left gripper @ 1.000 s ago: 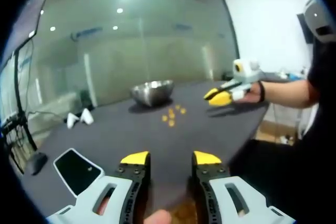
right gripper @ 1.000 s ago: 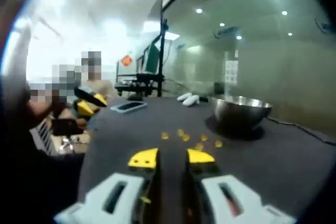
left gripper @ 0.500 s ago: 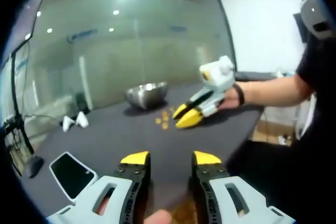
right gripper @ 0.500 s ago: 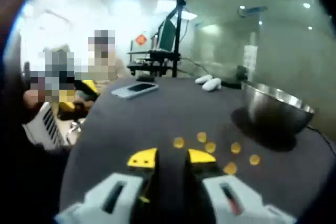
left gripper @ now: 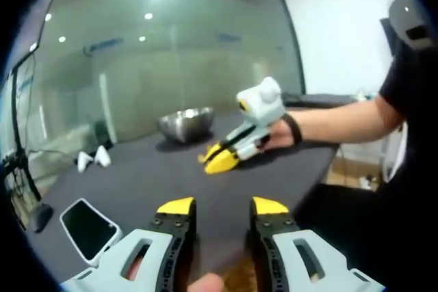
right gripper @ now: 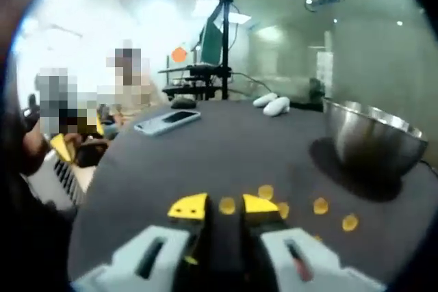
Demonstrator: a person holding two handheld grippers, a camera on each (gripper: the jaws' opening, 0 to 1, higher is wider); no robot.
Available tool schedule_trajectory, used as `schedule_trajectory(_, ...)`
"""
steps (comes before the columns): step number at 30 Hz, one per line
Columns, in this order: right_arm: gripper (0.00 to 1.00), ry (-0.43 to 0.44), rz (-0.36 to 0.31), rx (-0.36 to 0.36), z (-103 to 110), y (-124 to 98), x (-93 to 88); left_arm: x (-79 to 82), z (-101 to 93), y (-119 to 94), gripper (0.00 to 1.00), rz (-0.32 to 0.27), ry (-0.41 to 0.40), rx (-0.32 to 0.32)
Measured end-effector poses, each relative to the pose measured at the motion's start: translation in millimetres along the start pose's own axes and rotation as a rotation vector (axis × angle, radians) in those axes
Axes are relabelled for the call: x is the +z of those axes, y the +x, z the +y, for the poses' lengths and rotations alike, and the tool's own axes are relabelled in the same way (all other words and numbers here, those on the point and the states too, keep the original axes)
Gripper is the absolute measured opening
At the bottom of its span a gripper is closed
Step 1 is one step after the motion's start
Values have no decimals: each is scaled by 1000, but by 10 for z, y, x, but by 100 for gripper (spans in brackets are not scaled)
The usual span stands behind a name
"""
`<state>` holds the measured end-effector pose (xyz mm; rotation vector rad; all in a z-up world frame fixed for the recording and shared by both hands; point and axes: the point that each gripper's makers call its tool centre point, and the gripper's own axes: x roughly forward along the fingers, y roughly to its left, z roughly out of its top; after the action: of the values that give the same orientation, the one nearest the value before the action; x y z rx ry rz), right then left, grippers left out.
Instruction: Pick up the QQ candy scattered on the table and place it into the stainless steel bowl on the table
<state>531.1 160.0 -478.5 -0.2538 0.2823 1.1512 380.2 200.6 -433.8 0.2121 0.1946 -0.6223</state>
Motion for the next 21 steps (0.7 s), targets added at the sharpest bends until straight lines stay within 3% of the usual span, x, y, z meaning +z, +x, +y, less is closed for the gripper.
schedule_trajectory(2, 11, -11, 2, 3, -8, 8, -2, 10, -10, 8, 33, -2, 3, -4)
schedule_trajectory(9, 9, 3, -6, 5, -5, -24, 7, 41, -19, 25, 33, -4, 10, -7)
schedule_trajectory(16, 9, 67, -64, -16, -61, -125, 104, 58, -43, 36, 33, -1, 18, -16)
schedule_trajectory(21, 9, 90, -139, -50, -140, -258, 309, 64, -51, 38, 33, 0, 23, -20)
